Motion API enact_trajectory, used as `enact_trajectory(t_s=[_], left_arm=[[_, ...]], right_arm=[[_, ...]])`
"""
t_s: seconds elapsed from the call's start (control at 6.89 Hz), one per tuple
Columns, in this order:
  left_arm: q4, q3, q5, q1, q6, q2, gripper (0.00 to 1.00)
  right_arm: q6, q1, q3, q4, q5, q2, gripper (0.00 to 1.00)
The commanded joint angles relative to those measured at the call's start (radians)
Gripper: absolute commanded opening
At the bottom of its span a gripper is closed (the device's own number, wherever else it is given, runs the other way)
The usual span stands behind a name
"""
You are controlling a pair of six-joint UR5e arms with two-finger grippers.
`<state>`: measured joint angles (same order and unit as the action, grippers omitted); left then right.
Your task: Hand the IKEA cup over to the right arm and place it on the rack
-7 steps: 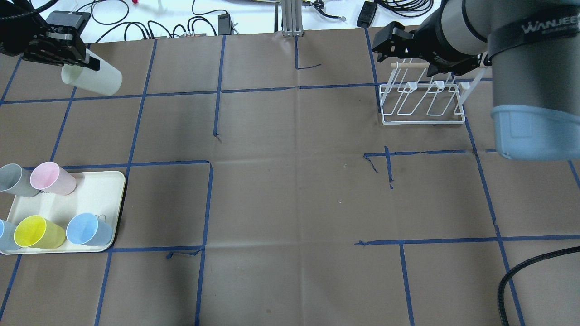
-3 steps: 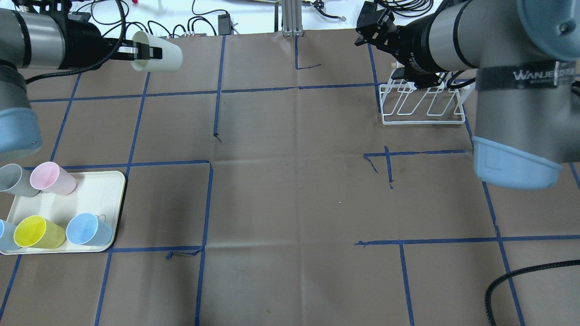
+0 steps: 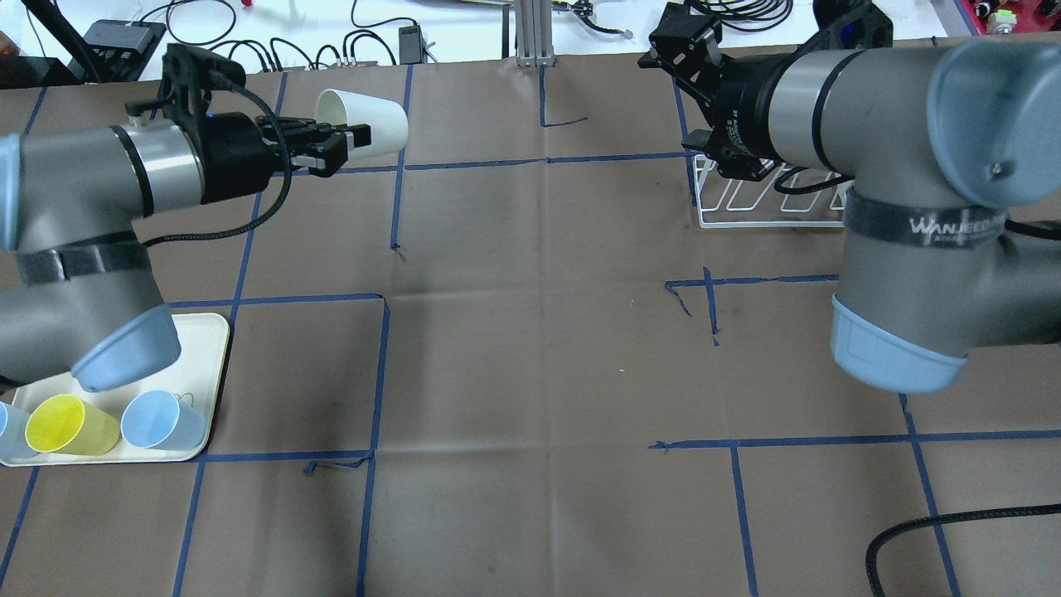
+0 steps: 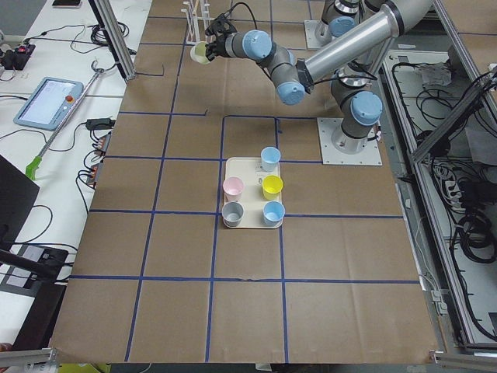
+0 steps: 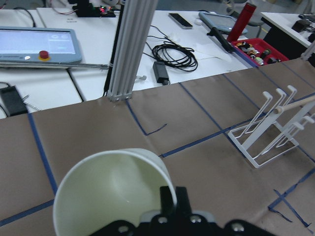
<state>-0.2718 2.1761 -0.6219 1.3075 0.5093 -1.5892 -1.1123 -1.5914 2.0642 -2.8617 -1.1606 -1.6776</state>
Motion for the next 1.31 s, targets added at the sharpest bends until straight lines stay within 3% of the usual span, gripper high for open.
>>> enact_trajectory(t_s=[0.0,0.29,0.58,0.73,1.02,1.16], left_arm=[[0.277,0.128,0.143,0.012,0.000,-0.056,0.00],[0.380,0.126,0.220,0.027,-0.009,-0.127,0.00],[0.369,0.026,0.182,0.139,-0.148,-0.135,0.00],[0.382,-0.004,0.124,0.168,-0.187,-0.174,0.00],[0.396,-0.004,0.123,0.179,-0.198,-0.186,0.00],[0.399,-0.004,0.123,0.177,-0.218,-0.184,0.00]], right_arm=[[-0.261,-0.004,0.091,-0.244,0.064,0.010,0.99],[-0.401,-0.021,0.093,-0.428,0.181,0.123,0.99],[-0.443,-0.054,0.090,-0.519,0.179,0.212,1.00],[-0.440,-0.055,0.090,-0.522,0.168,0.217,1.00],[-0.442,-0.053,0.087,-0.522,0.127,0.220,1.00],[-0.442,-0.053,0.090,-0.524,0.013,0.220,1.00]])
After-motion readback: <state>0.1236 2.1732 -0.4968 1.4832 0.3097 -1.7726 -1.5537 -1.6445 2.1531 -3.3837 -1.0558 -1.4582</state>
